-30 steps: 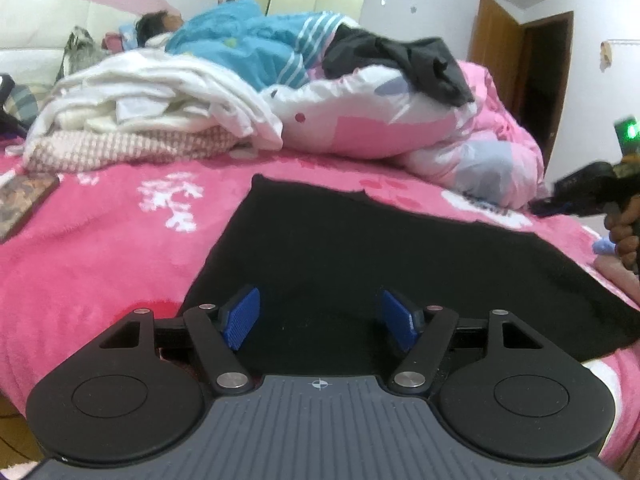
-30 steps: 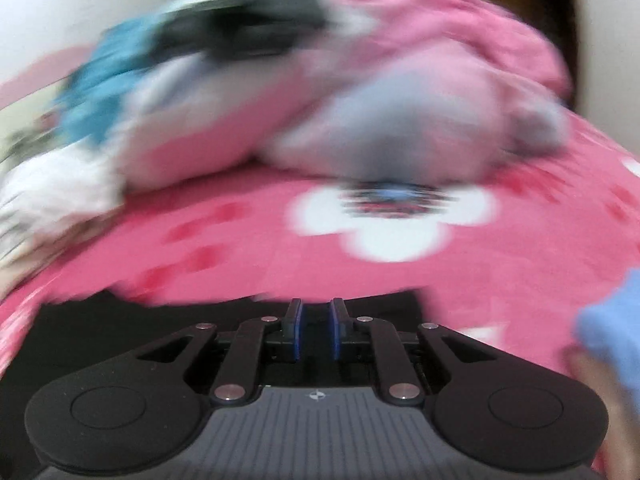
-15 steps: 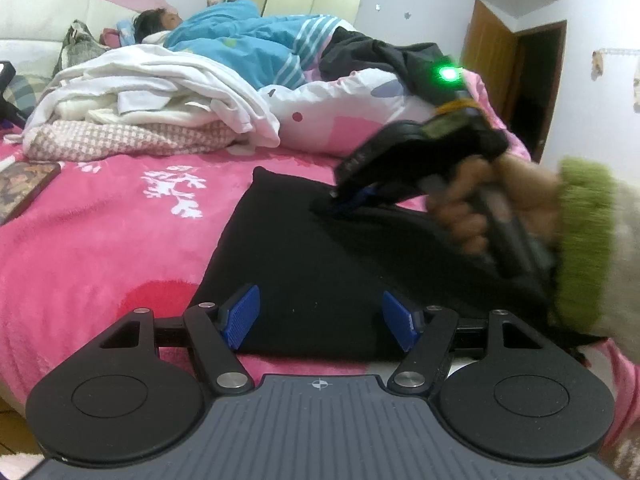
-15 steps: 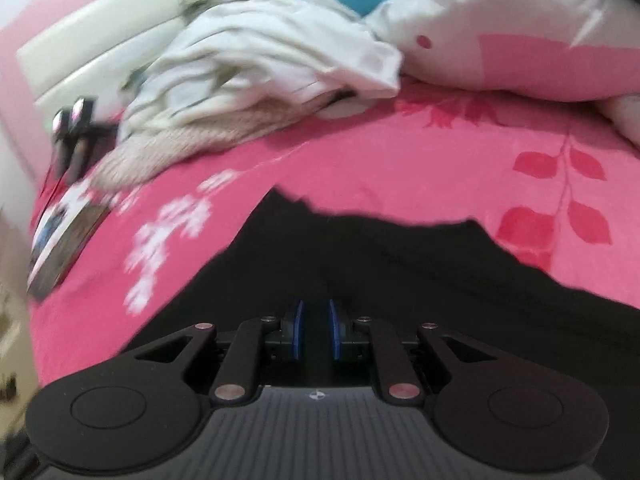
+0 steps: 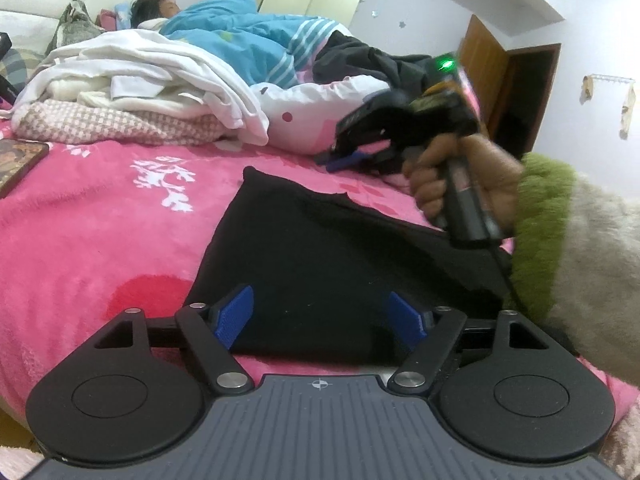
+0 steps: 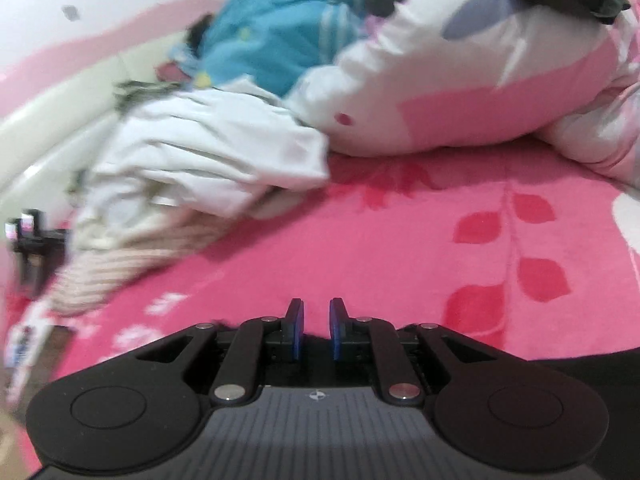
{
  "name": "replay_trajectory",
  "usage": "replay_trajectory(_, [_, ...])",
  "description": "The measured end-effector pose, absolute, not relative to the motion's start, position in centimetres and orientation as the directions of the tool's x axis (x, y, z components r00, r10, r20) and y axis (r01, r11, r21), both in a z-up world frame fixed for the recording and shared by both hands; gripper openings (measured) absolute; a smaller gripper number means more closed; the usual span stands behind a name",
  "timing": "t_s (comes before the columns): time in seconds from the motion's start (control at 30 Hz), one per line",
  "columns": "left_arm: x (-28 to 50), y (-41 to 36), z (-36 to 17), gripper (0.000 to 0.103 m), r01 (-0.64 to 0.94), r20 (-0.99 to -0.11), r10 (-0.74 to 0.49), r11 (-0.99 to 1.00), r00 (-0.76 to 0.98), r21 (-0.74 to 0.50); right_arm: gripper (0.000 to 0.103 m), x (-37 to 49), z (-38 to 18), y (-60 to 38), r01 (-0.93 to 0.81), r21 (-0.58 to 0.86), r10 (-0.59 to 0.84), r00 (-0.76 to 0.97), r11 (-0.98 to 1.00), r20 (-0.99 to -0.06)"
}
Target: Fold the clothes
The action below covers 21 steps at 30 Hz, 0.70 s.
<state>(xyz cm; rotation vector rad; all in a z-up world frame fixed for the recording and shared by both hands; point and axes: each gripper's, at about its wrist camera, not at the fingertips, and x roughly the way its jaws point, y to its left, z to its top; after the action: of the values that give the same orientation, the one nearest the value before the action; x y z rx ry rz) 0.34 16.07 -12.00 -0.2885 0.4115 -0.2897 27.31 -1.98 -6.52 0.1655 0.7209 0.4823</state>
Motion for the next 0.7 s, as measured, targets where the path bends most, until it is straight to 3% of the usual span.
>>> replay_trajectory(0.2, [0.3, 16.3, -11.9, 0.076, 0.212, -0.346, -0.338, 0.911, 0.875, -0.354, 0.014, 25.3, -7.0, 1.4, -0.523, 0.337, 0.590, 0.452, 0.783, -0.668])
replay_trajectory(0.33, [0.3, 16.0, -12.0, 0.076, 0.217, -0.350, -0.332, 0.919, 0.876, -0.329, 0.012, 28.0, -9.7, 3.9, -0.481, 0.318, 0.535, 0.426, 0.817, -0.730])
replay_trajectory(0.53, [0.2, 15.8, -12.0, 0.076, 0.220, -0.354, -0.324, 0.927, 0.877, -0.304, 0.014, 32.3, -9.8, 1.6, -0.254, 0.339, 0.423, 0.585, 0.906, -0.692])
replay_trajectory(0.7, [0.1, 16.0, -12.0, 0.076, 0.215, -0.348, -0.322, 0.925, 0.880, -0.314, 0.015, 29.8, -7.3, -3.8, -0.245, 0.529, 0.568, 0.536, 0.812, -0.624])
